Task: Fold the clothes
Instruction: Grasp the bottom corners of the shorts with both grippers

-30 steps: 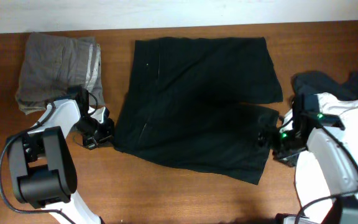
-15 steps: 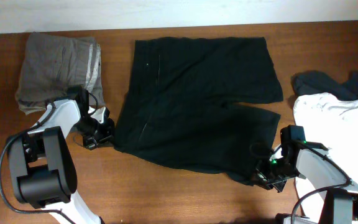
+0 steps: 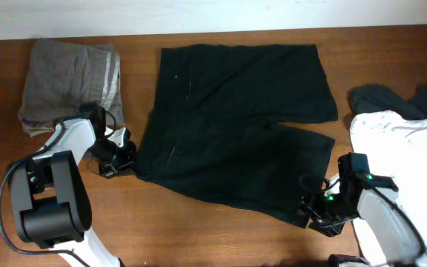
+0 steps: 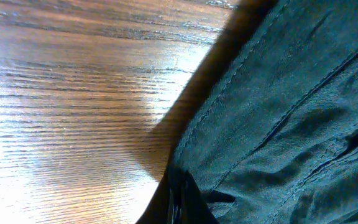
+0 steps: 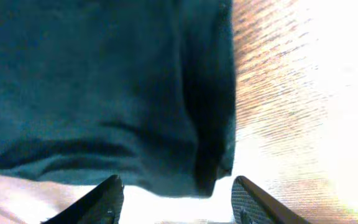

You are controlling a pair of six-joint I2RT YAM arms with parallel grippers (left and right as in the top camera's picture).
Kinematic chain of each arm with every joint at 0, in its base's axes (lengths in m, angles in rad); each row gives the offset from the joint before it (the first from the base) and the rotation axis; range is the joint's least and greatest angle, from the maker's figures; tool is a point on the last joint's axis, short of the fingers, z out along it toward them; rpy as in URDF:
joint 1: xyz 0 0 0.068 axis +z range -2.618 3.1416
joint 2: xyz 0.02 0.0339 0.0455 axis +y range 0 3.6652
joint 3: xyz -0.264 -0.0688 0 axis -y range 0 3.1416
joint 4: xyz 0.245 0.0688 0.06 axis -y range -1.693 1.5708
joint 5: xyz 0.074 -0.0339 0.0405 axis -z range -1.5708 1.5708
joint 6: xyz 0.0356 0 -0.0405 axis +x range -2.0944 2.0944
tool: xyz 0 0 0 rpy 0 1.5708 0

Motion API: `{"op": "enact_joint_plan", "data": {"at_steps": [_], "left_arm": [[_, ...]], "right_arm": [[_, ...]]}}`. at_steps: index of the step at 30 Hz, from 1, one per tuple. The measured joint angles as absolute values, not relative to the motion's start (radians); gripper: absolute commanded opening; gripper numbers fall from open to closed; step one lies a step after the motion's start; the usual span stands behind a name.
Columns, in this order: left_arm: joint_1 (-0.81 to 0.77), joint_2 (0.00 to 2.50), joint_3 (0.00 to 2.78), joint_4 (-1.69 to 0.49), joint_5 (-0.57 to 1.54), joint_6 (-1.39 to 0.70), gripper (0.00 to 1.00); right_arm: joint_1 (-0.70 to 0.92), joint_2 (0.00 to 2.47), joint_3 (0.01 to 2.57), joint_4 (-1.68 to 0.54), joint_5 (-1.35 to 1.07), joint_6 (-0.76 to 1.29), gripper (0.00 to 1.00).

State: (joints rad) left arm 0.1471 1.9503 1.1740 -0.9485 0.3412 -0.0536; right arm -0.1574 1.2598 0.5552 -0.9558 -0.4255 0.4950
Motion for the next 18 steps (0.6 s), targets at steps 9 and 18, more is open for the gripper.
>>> {"op": "enact_joint_plan", "data": {"at_steps": [9,18], "left_arm": [[0.147,1.950,1.174,-0.948,0.341,-0.054,0.07],[0.147,1.950,1.174,-0.945,0.341,-0.054,0.07]], "right_arm": [[-0.157,1.219,0.546,-0.992,-0.423,0.548,0.49],[-0.157,1.222,0.437,-0.844,-0.413,0.635,0.31]]}}
